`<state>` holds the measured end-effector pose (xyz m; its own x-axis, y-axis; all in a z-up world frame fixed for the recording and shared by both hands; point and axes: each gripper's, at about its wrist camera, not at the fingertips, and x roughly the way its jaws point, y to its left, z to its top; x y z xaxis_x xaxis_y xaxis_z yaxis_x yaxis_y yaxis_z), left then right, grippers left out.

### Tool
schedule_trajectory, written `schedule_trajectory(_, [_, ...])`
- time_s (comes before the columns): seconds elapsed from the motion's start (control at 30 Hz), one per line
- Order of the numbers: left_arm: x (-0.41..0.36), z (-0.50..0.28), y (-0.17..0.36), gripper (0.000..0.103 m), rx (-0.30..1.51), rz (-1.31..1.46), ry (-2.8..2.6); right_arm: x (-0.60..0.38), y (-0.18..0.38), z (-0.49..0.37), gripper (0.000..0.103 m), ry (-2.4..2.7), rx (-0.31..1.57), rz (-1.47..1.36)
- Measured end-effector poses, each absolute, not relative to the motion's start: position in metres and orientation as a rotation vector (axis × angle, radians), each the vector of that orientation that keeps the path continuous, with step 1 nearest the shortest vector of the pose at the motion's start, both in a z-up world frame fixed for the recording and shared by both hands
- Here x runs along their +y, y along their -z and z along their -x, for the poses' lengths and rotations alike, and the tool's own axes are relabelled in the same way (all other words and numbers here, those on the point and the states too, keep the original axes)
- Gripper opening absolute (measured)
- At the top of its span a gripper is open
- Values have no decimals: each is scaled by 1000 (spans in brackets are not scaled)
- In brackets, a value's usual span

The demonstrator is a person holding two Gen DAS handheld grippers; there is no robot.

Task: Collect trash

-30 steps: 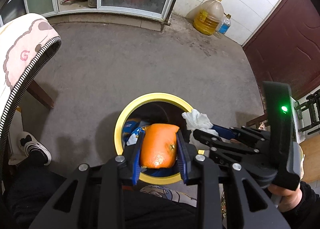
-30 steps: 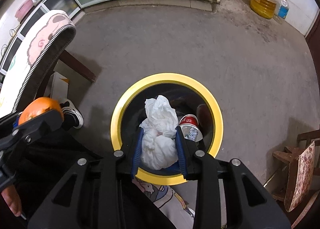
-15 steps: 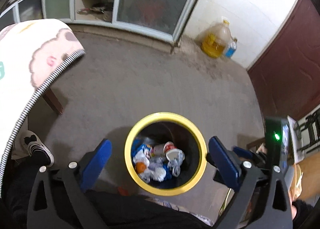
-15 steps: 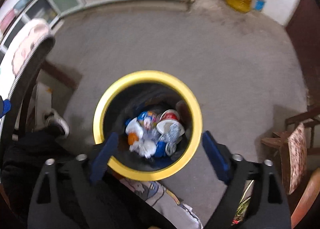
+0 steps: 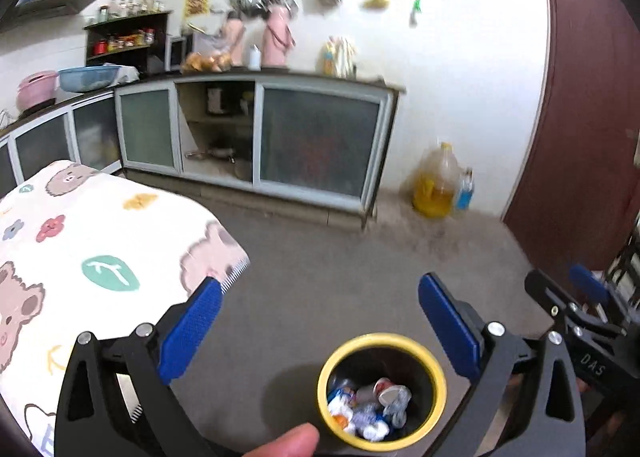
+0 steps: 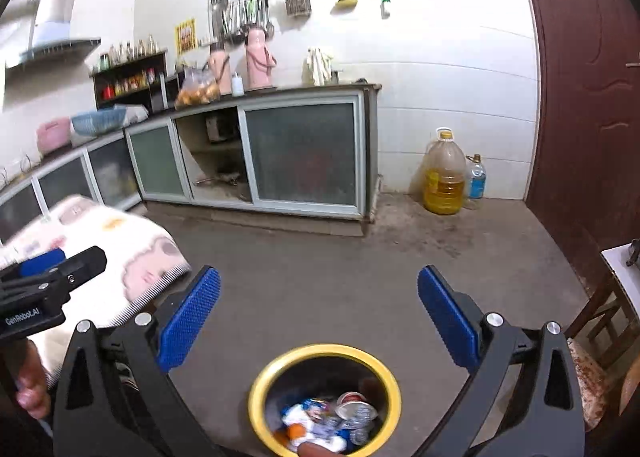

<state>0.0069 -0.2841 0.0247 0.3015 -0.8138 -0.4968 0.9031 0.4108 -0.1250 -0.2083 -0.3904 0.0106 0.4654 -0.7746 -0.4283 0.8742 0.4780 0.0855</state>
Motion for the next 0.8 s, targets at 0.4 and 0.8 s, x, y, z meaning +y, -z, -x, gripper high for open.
schedule_trajectory(0.4, [-243,4,-19,95,547,-168,1061,-349,-21,210,95,1213,389,-297])
schedule_trajectory(0.8, [-196,3,-12,95,526,-80,886,-321,5,201,95,1130,427,-239])
